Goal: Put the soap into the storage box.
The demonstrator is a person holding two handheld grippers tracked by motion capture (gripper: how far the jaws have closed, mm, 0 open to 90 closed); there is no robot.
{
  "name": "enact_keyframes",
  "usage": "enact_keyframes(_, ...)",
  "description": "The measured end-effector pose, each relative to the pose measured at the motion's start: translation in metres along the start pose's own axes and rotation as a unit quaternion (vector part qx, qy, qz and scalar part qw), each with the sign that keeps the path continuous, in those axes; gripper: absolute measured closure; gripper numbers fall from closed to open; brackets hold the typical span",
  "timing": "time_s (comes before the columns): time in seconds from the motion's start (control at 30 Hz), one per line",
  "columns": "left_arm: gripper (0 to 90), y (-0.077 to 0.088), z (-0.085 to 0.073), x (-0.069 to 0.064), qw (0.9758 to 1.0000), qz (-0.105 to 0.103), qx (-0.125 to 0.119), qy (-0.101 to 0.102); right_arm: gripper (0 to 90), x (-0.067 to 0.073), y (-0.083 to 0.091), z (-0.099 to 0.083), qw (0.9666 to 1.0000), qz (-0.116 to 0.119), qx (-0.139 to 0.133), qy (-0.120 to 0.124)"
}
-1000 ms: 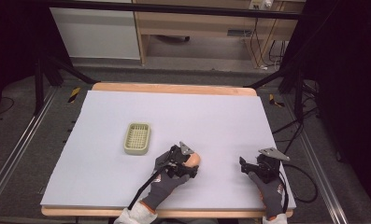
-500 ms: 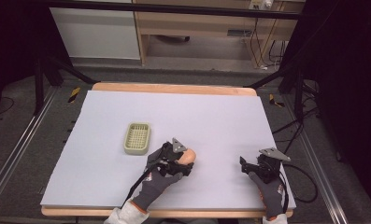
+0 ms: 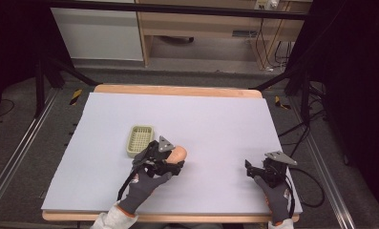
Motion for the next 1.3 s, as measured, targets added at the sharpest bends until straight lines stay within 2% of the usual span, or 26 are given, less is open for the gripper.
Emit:
enact_keyframes(0.5,31.8,0.017,-0.010,0.034,0.9987,0.019,-0.017,0.045,8.0,0.000,0.002,0.001,1.0000,0.000,-0.005,-0.004)
enact_keyframes(0.87,32.0,0.022,-0.011,0.058,0.9971,0.044,-0.021,0.059,7.9,0.002,0.001,0.002,1.0000,0.003,-0.004,0.003)
enact_keyframes(1.13,32.0,0.027,-0.009,0.074,0.9951,0.052,-0.033,0.077,7.6,0.001,0.002,0.003,1.0000,0.003,-0.005,-0.004)
enact_keyframes(1.3,32.1,0.029,-0.011,0.082,0.9943,0.059,-0.031,0.083,7.6,0.003,0.003,0.003,1.0000,0.002,-0.006,0.001)
Point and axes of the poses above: each handheld gripper's, and its own axes: y roughly backward along the jaws, z roughly out of its top, x roughly to its left, the point moved 4 cm from there along -y, roughly forward along the jaws, and after that the axes turned 5 degrees about -y, right-handed, at the moved point
